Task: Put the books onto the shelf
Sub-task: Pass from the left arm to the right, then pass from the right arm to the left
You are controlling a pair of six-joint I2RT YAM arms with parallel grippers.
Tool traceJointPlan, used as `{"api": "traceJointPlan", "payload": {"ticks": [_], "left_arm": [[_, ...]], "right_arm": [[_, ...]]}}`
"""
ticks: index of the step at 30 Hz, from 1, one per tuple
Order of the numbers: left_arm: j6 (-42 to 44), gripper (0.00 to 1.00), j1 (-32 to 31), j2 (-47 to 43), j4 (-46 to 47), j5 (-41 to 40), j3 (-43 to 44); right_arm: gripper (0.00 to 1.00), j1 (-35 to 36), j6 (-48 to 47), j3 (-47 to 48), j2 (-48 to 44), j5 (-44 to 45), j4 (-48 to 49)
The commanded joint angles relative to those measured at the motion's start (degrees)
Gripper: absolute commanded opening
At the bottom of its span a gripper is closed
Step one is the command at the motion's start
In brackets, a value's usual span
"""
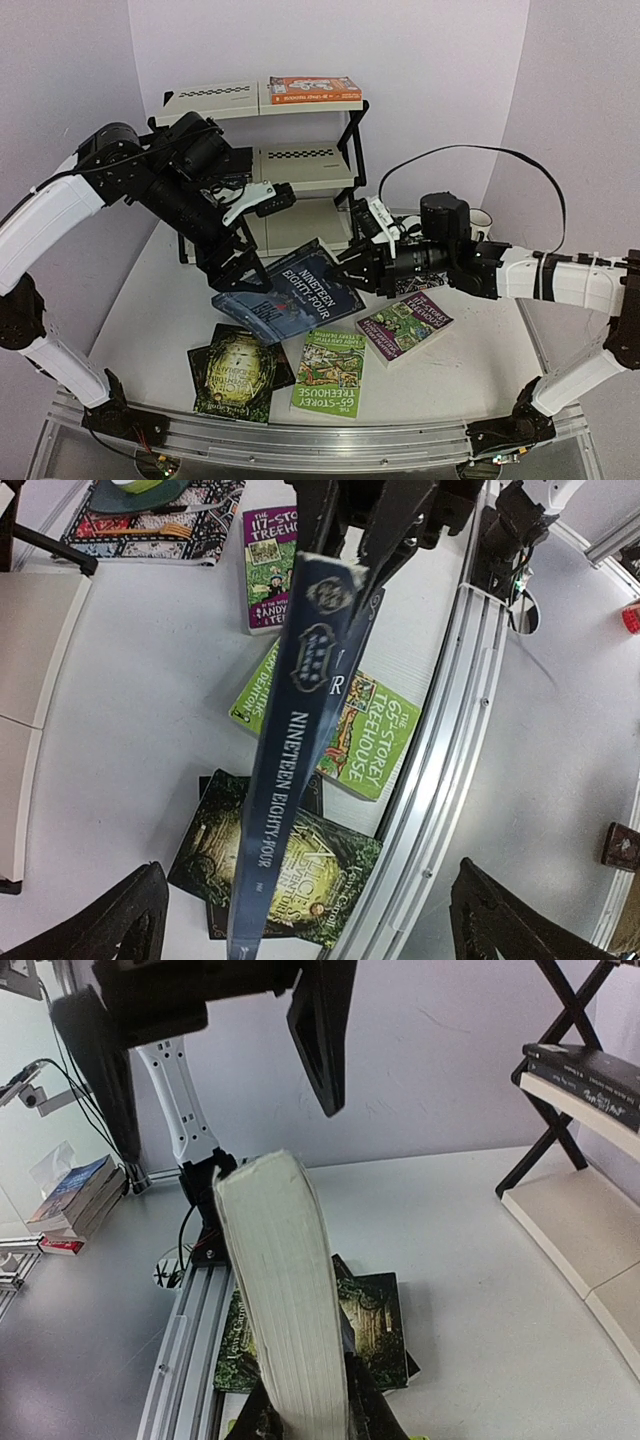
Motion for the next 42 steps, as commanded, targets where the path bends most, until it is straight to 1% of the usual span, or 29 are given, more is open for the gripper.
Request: {"api": "traceJointPlan", "payload": {"ticks": [1, 3, 6, 7, 8, 9, 10, 12, 15, 16, 19, 20, 22, 30, 35, 42], "left_arm": [[0.38, 0.99, -0.08, -2.3, 6.76, 0.06, -2.44], [0.66, 0.98, -0.08, -1.73, 6.97, -0.49, -2.8], [0.91, 0.9, -0.08, -0.38, 7.03, -1.69, -2.24], [0.96, 0.87, -0.08, -0.03, 7.14, -1.69, -1.89], [1.03, 0.82, -0.08, 0.29, 7.12, -1.54, -1.56], [1.03, 0.74, -0.08, 0.67, 7.15, -1.42, -0.95], [1.15, 0.7, -0.08, 0.82, 7.11, -1.07, -0.64], [1.36, 0.67, -0.12, 1.0, 7.18, -0.43, -0.48], [1.55, 0.67, -0.08, 0.6, 7.27, -0.02, -1.07], [1.5, 0.65, -0.08, 0.44, 7.32, 0.01, -1.26], [1.39, 0.52, -0.08, 0.14, 7.7, 0.3, -1.97], [1.24, 0.51, -0.08, 0.14, 7.77, 0.48, -2.12], [1.03, 0.54, -0.08, 0.29, 7.88, 0.94, -2.16], [1.22, 0.55, -0.08, 0.66, 8.06, 1.67, -3.1], [1.27, 0.65, -0.08, 0.9, 8.02, 0.79, -3.62], [1.56, 0.65, -0.08, 1.23, 8.0, -0.36, -4.12]], "right_arm": [[0.0, -0.19, 1.12, 0.73, -5.34, -3.47, 8.55], [0.0, -0.36, 1.58, 1.08, -5.53, -3.85, 8.5], [0.0, -0.31, 2.06, 2.38, -5.22, -4.83, 8.5], [0.0, -0.3, 3.92, 2.71, -5.06, -5.06, 8.5], [0.0, -0.29, 4.4, 2.97, -4.85, -5.22, 8.5], [0.0, -0.29, 4.74, 3.09, -4.65, -5.28, 8.62], [0.0, -0.29, 4.81, 3.18, -4.63, -5.3, 8.59], [0.0, -0.3, 5.03, 3.07, -4.75, -4.8, 8.63], [0.0, -0.32, 4.92, 2.52, -5.51, -3.03, 8.59], [0.0, -0.34, 4.82, 2.35, -5.7, -2.88, 8.59], [0.0, -0.33, 4.79, 2.21, -6.02, -2.29, 8.6], [0.0, -0.34, 4.84, 2.23, -6.02, -1.91, 8.59], [0.0, -0.3, 4.88, 2.23, -6.04, -0.89, 8.63], [0.0, -0.3, 5.49, 2.49, -5.93, 0.11, 9.14], [0.0, -0.29, 5.73, 2.49, -6.25, 0.3, 9.29], [0.0, -0.31, 5.75, 2.4, -7.06, 0.69, 9.38]]}}
